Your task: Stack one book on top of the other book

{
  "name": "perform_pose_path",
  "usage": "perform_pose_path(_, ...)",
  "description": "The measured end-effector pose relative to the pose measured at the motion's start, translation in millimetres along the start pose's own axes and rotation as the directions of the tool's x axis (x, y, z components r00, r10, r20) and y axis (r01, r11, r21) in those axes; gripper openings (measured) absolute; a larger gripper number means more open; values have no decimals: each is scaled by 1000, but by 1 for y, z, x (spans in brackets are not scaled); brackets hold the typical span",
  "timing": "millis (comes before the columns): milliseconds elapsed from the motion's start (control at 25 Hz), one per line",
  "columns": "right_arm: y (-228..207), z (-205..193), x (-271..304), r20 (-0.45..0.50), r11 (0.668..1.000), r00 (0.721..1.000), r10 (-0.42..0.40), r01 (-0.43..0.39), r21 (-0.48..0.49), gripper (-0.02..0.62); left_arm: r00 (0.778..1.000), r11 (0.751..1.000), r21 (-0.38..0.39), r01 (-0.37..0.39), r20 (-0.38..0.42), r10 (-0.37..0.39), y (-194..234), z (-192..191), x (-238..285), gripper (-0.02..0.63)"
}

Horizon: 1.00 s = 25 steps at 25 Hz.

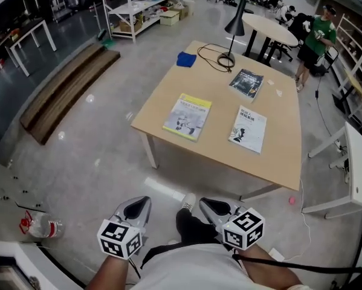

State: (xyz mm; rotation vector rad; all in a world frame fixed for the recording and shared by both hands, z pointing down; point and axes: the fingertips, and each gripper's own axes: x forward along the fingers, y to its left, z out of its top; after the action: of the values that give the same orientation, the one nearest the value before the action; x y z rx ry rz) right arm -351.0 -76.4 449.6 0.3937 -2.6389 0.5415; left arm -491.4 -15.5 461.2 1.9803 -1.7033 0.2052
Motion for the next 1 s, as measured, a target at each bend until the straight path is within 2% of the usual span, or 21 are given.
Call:
perform_pose_path(240, -69, 14, 67, -36, 998, 999, -17, 19, 59, 15, 1000, 999, 45, -25, -16, 25, 33, 36, 48, 6)
perform_pose_path(400, -116, 42, 105, -17, 994, 999, -28, 30, 102, 15, 998, 996, 87, -25, -56, 30, 52, 59, 89, 6)
perform_pose_path(600, -170, 71, 131, 18, 990, 998, -55, 53, 128, 15, 996, 991, 132, 26, -87, -15, 76, 94, 159, 6)
perform_pose_path(760, -197, 76, 141, 20, 983, 995, -101, 97, 153, 15, 992, 987, 147, 59, -116, -42, 89, 107, 194, 6)
perform_pose_path(920, -201, 72, 151, -4, 975, 994, -108, 107, 195, 15, 984, 981, 167, 103, -164, -75, 105, 114, 224, 6)
perform_pose_path(1000, -203, 67, 157, -18, 967, 990, -138, 139, 212, 15, 976, 974, 183, 136, -196, -99, 113, 113, 236, 6)
